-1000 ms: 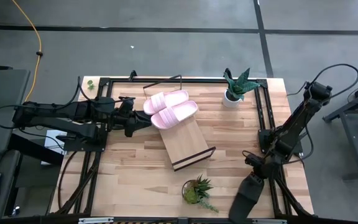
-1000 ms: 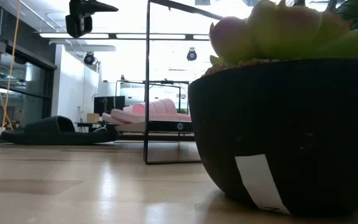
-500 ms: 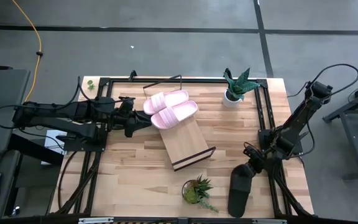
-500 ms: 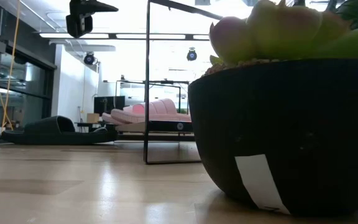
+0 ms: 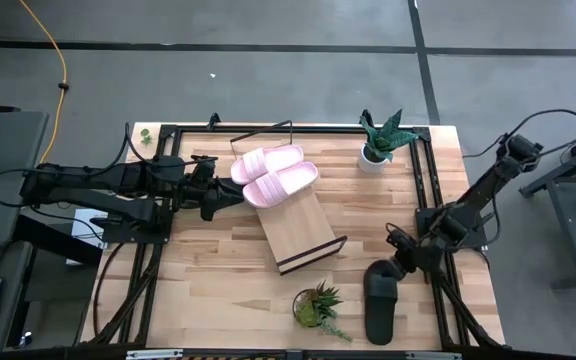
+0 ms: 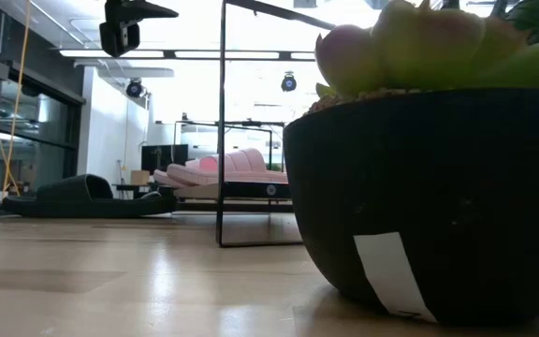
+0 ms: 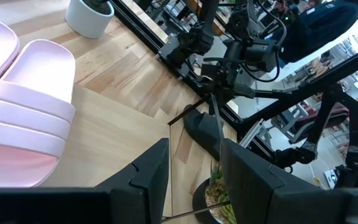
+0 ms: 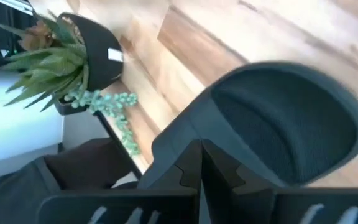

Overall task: Pick and place slides into the shelf
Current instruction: Put the right black slides on the shelf

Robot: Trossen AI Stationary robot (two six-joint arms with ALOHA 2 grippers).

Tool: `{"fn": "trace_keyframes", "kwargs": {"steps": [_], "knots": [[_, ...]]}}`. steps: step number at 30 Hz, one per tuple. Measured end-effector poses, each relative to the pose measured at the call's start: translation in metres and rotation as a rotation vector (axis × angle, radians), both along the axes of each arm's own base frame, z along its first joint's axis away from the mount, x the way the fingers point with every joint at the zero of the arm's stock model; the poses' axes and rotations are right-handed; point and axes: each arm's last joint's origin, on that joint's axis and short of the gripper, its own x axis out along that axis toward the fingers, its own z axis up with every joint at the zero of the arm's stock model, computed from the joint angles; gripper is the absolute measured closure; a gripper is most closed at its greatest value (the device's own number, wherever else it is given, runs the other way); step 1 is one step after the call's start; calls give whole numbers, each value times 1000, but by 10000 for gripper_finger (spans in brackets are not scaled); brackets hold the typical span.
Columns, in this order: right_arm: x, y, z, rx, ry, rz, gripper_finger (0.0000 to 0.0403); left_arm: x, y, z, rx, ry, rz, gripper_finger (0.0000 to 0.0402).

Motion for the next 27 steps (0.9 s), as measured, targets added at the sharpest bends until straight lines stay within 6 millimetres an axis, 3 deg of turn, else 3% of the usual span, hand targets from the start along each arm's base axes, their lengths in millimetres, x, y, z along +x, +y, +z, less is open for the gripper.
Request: {"fn": "trace_keyframes", "kwargs": {"steps": [6, 17, 27], "knots": [[7, -5, 2, -17, -35, 25, 387, 0, 0, 0, 0, 0, 0, 269], [13, -19, -3, -2, 58, 116, 274, -1, 0, -2, -6, 23, -8, 269], [21, -41, -8, 19, 62, 234, 261, -1, 0, -2, -16, 22, -4, 269]]}}
